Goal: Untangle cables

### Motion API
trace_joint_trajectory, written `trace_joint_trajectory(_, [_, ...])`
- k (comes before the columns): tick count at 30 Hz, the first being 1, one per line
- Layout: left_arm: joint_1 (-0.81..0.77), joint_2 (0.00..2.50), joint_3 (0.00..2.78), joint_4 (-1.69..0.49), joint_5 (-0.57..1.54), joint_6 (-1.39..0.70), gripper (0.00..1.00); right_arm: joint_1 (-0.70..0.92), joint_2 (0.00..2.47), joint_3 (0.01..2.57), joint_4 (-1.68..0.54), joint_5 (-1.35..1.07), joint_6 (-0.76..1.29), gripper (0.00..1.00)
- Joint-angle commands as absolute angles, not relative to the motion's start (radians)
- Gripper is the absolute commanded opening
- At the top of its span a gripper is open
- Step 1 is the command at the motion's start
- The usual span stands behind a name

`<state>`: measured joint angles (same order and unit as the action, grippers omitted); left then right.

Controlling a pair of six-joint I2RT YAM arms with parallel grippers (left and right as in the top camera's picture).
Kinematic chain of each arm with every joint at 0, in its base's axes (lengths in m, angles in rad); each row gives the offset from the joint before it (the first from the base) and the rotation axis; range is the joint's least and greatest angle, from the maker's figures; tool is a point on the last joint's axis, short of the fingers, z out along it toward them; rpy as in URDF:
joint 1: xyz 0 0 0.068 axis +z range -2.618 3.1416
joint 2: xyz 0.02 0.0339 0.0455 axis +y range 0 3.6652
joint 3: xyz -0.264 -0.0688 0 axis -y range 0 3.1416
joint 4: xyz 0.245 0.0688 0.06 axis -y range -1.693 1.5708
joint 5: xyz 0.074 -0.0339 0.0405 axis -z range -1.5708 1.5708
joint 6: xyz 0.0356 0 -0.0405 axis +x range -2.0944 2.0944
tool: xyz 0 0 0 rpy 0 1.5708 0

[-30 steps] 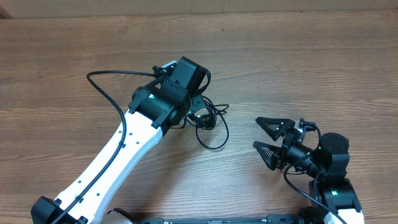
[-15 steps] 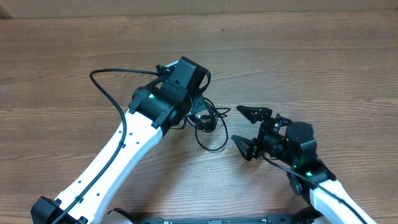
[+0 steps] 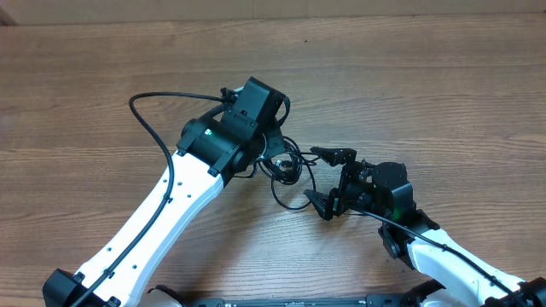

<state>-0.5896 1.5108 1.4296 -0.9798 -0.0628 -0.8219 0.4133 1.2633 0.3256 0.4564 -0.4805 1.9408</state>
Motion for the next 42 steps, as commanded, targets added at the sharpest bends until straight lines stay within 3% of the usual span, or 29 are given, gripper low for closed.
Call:
trace_joint_trajectory(1, [-0.612,1.499,1.443,-0.968,-0.049,-0.730,0.04,0.419,1.267,0.342,0.467,-0.410,1.949,1.00])
trace_joint_trajectory(5, [-0.638,1.499,1.443,-0.967,-0.014,-0.654,0.04,0.419,1.267,0.342,0.466,-0.385,1.949,0.91])
trace_joint_trajectory(17, [-0.648,1.499,1.443,-0.968,-0.065,-0.594,0.04,0.419,1.267,0.342,0.462,-0.394,1.849,0.04])
trace_joint_trajectory(22, [-0.648,1.499,1.443,-0.968,-0.105,-0.594,0.07,0.419,1.266,0.342,0.473,-0.420,1.758,0.04])
trace_joint_trajectory(24, [-0.648,1.499,1.443,-0.968,-0.109,-0.594,0.19,0.419,1.266,0.342,0.488,-0.424,1.707,0.04])
trace_joint_trajectory(33, [-0.648,1.499,1.443,-0.968,-0.112,-0.594,0.54,0.419,1.267,0.342,0.501,-0.444,1.691,0.04])
trace_joint_trajectory(42, [-0.648,1.513,1.441,-1.069,-0.112,-0.597,0.63,0.419,1.267,0.342,0.508,-0.455,1.658,0.04])
